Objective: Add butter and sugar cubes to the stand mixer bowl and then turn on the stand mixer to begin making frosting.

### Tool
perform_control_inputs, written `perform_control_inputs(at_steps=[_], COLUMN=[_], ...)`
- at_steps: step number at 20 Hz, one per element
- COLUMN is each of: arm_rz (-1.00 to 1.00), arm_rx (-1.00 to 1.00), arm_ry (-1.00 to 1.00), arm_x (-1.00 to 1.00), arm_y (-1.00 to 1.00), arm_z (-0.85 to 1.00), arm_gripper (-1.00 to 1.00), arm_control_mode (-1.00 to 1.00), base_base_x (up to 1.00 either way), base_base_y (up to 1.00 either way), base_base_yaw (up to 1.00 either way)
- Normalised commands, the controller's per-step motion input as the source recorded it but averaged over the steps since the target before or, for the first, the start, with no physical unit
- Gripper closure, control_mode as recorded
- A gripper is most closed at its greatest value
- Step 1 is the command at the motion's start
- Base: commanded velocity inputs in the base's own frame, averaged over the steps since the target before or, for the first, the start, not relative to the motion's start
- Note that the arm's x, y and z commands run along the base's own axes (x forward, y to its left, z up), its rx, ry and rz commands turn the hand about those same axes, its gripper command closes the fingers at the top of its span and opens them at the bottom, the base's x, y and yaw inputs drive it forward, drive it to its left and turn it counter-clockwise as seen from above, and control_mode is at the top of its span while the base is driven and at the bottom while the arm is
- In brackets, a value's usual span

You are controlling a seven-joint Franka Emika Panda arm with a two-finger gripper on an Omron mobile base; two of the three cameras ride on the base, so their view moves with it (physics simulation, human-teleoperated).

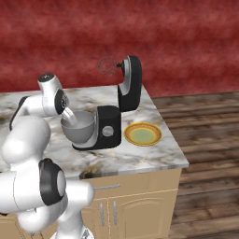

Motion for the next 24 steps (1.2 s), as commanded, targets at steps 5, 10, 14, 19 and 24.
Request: perform_control_inputs(at_steps=[5,10,14,19,24], arm_rz=[-0.1,-0.09,-0.08,-0.08,-0.08], arm_rx=[0.0,0.0,0.0,0.0,0.0], arm_ry=[0.03,0.01,0.03,0.02,0.01], arm_x=[0.36,0.34,0.33,0.26,0.21], arm_y=[0.0,0.0,0.0,0.0,0.0], arm_z=[-0.34,-0.32,-0.26,-0.24,-0.22], arm_gripper=[1.0,1.0,1.0,1.0,1.0], arm_control_mode=[-1.0,-1.0,-1.0,-1.0,-1.0], base_base_x=[0.0,0.0,0.0,0.0,0.0], base_base_y=[0.0,0.0,0.0,0.0,0.0], base_base_yaw=[0.0,0.0,0.0,0.0,0.0])
